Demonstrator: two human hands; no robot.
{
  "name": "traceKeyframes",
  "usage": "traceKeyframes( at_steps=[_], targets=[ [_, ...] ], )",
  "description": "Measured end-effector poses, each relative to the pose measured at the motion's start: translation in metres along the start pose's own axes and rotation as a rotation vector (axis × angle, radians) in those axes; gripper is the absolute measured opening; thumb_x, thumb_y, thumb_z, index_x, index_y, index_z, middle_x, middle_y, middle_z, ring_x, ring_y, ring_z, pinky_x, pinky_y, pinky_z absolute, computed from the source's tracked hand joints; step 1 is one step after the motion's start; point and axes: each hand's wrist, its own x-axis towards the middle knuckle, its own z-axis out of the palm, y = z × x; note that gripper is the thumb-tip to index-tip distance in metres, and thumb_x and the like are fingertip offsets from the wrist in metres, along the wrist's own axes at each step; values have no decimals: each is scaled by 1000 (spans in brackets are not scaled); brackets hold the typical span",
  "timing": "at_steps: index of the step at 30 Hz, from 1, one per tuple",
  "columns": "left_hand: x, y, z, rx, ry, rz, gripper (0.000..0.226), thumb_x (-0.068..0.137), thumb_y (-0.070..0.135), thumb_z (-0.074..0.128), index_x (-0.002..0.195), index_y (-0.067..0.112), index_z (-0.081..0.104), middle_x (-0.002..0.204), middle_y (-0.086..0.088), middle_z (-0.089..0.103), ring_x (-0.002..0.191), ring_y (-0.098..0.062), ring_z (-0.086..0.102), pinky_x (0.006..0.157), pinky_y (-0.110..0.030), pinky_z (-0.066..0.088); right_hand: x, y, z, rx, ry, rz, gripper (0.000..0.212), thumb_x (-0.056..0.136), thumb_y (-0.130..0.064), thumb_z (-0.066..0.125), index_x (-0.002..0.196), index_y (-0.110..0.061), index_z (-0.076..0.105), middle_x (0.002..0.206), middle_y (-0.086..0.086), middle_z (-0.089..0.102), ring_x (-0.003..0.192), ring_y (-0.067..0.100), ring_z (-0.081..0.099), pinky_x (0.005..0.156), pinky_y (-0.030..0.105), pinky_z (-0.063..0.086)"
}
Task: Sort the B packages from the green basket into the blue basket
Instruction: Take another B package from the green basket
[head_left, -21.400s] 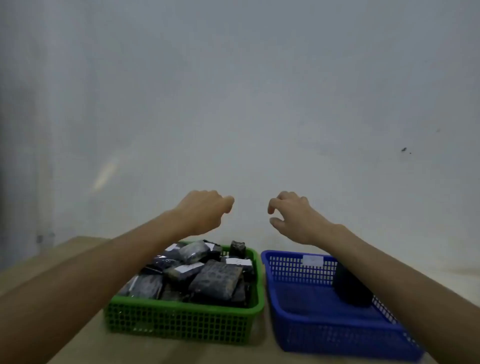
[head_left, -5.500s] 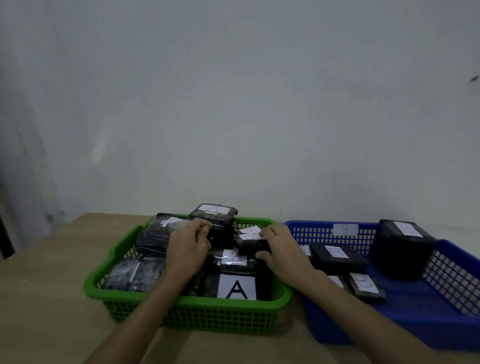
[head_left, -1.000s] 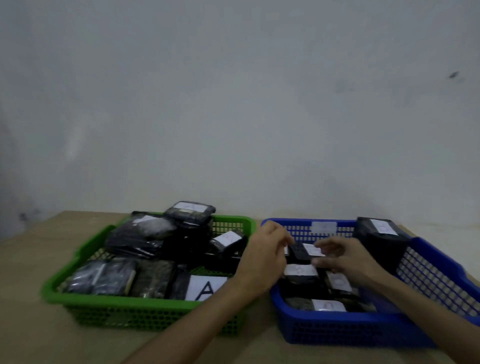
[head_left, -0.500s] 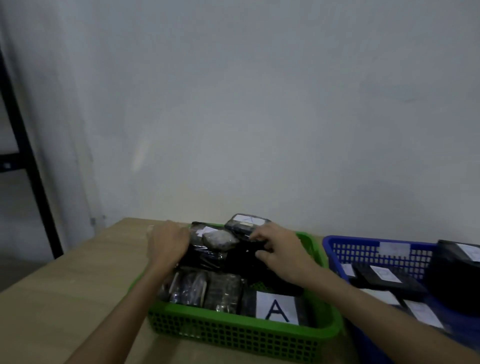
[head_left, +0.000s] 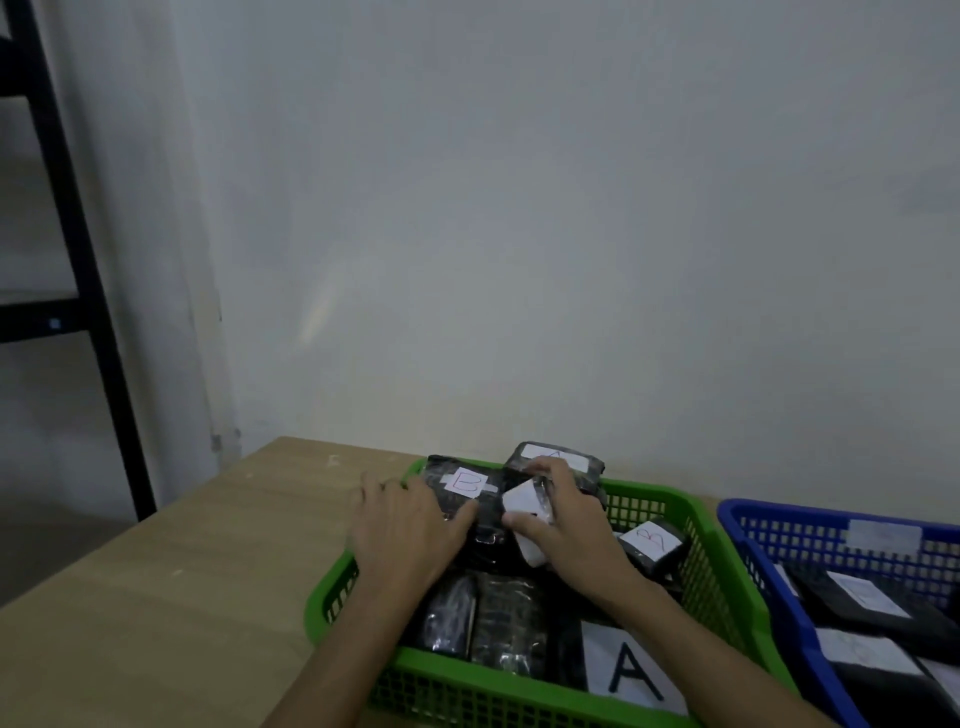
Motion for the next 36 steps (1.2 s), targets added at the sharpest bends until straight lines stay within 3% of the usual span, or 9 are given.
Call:
traceKeyframes(
  at_steps=[2,5,8,13,18,21,25,31,36],
  targets=[
    [-2,6,4,34,-11,28,84,69,81,27,105,11,56,110,-16,66,108,-31,47,90,-41,33,-1,-2,-1,314,-58,117,44,81,-18,68,113,-27,39,102,6,60,66,16,65,45,22,50],
    [-1,5,6,39,-8,14,91,64,86,24,105,11,53,109,-17,66,106,-31,51,90,-41,34,2,-2,-6,551,-147,161,55,82,1,64,117,-30,36,116,7,56,84,8,67,60,21,55],
    [0,6,2,59,-14,-12,98,54,92,18,88,12,64,96,-11,69,95,-30,57,85,-40,36,3,1,-13,749,-280,202,72,75,22,57,121,-30,35,123,14,49,97,28,60,65,36,56],
    [-2,7,-1,62,-63,-41,100,42,98,12,66,17,66,85,-7,72,91,-28,58,81,-40,33,4,-4,-20,880,-383,207,63,70,33,48,106,-19,50,116,17,48,92,31,56,55,34,55],
    [-4,7,1,-82,-88,-93,121,36,100,25,112,10,53,112,-12,65,109,-33,54,92,-42,32,4,-3,-21,828,-332,229,64,69,31,49,110,-18,54,117,18,55,95,32,58,58,37,56],
    [-1,3,-5,-268,-46,-188,116,34,92,47,115,10,43,113,-15,63,108,-35,55,92,-44,38,5,-2,-18,708,-223,257,66,70,24,56,115,-23,51,118,17,57,94,33,60,57,37,57],
    [6,-2,-14,-535,-4,-307,84,36,75,66,95,15,63,98,-9,69,93,-32,62,82,-43,50,4,-5,-16,512,-63,278,44,76,1,64,104,-26,44,105,9,60,72,25,63,44,27,49],
    [9,-11,-14,-789,137,-429,70,50,57,75,97,6,61,105,-17,61,91,-35,58,78,-40,47,6,-1,-28,-138,422,-39,14,84,-5,58,93,-8,69,95,2,49,73,1,46,68,-4,30],
    [10,-15,-12,-793,151,-431,73,56,51,77,108,5,58,113,-19,55,97,-38,56,88,-46,46,10,15,-71,4,731,288,16,81,-7,63,93,-6,73,97,12,70,84,16,59,81,25,47]
  ],
)
